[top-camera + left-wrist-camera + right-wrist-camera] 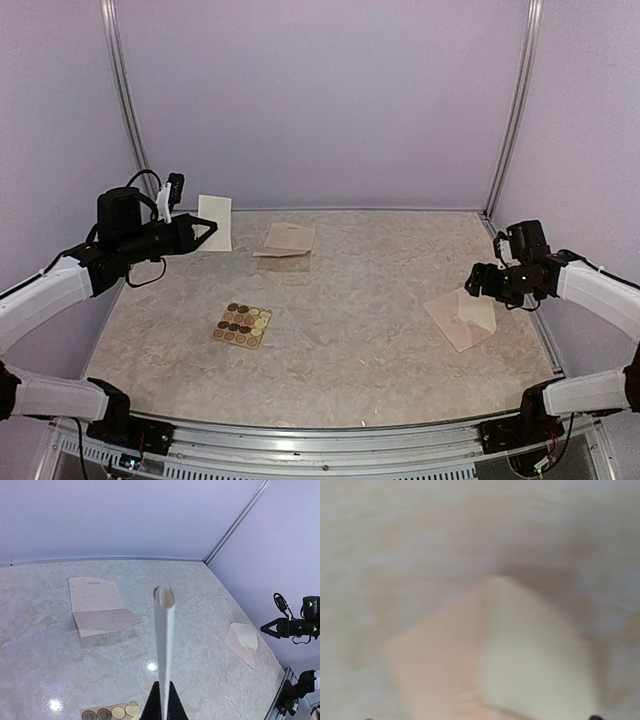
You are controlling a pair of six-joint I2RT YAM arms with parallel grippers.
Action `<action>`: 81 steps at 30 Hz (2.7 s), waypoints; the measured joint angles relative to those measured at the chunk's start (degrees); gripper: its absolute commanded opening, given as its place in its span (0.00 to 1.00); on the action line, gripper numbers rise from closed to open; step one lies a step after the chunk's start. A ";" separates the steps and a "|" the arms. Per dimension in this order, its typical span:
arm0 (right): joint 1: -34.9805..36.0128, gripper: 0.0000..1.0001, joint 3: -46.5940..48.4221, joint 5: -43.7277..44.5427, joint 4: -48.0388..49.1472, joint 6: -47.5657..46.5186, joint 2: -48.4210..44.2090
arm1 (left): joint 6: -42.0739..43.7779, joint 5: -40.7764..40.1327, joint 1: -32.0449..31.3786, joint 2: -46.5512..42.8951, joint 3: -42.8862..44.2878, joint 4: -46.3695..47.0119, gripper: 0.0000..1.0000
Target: Place the letter into the envelope and seal it
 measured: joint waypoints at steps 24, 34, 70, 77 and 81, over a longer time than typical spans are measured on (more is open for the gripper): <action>-9.38 0.41 -3.13 -3.06 9.03 -4.37 15.76 | 3.23 3.32 3.78 -0.68 -0.55 0.24 0.00; -8.41 0.13 -5.42 -5.38 10.10 -3.08 16.61 | 3.23 4.28 3.78 -0.66 -0.55 0.24 0.00; 41.18 0.73 -4.98 5.88 28.92 42.23 19.12 | -5.62 -8.37 -12.68 -7.52 -7.10 4.90 0.00; 41.31 0.79 -5.97 10.27 26.80 37.40 8.15 | -14.56 -23.26 -30.21 -14.16 -12.31 12.00 0.00; 41.42 0.79 -5.57 6.69 27.30 29.59 1.62 | -17.22 -29.88 -39.04 -14.12 -12.98 17.22 0.00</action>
